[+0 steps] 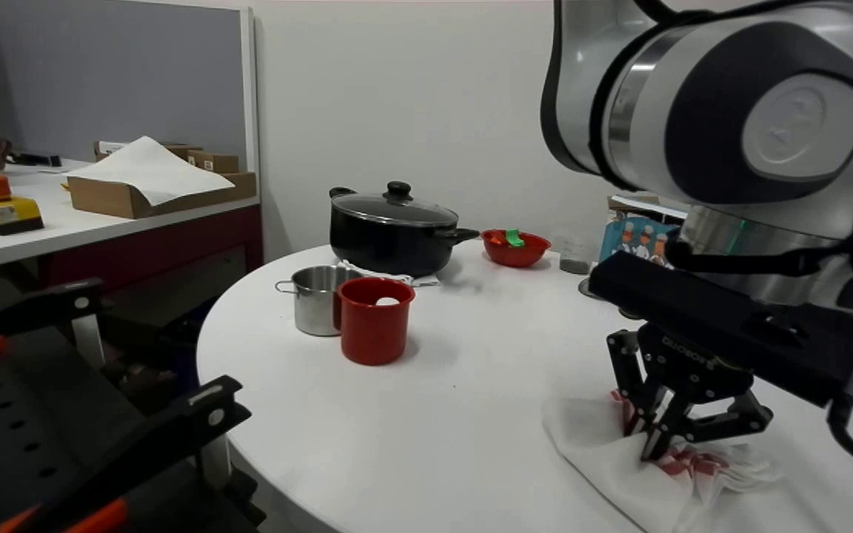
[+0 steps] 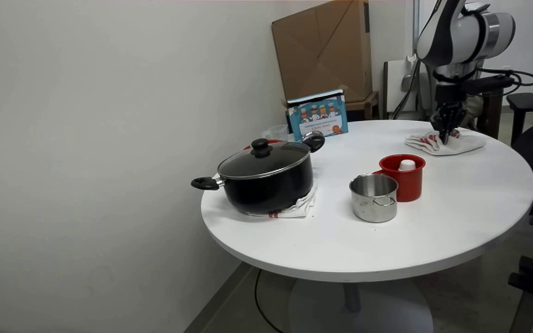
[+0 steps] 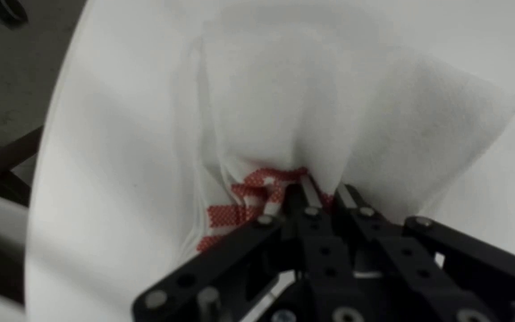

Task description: Use the white towel to wipe the table then move the silver pot and orange cup to the right, then wipe the table

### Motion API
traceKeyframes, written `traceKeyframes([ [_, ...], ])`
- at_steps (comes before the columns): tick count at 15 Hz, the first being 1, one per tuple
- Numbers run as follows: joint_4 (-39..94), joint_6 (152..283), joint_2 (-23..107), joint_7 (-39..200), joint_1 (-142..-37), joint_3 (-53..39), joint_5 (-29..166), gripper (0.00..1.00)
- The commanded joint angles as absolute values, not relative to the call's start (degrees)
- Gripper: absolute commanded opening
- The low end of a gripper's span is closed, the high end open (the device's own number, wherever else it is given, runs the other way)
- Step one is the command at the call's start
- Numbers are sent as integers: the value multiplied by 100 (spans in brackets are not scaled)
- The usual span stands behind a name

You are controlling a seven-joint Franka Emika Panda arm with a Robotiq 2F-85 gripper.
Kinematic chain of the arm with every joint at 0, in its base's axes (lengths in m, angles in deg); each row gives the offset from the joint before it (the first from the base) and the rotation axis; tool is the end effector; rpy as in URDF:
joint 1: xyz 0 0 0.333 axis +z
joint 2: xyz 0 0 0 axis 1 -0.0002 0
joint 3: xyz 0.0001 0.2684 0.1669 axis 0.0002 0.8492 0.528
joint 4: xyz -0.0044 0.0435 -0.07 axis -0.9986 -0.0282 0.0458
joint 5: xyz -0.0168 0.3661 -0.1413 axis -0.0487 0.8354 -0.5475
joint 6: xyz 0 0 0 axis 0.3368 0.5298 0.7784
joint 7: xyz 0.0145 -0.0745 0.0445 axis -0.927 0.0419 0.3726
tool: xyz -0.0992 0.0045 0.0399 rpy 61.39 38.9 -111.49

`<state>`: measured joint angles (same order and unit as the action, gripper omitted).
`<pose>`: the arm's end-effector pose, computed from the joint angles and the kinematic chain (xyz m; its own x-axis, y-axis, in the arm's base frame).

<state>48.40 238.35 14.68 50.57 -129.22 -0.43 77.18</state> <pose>0.4708 -0.3529 0.0754 0.9543 -0.2988 0.0018 -0.2978 -0.9516 -0.0761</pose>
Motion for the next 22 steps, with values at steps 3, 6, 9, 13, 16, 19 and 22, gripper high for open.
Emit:
traceKeyframes([
  [3, 5037, 24057, 1355, 4920, -13008, 23, 7732, 5],
  [6, 5219, 24103, 1418, 4826, -12878, 165, 7671, 5],
  [9, 5581, 24128, 1519, 4591, -12660, 444, 7593, 5],
  [13, 5940, 24103, 1626, 4456, -12182, 732, 7550, 5],
  [16, 6036, 24067, 1655, 4456, -11816, 791, 7568, 5],
  [19, 6075, 24045, 1706, 4482, -11597, 743, 7567, 5],
  [22, 6090, 24051, 1758, 4487, -11595, 669, 7585, 5],
])
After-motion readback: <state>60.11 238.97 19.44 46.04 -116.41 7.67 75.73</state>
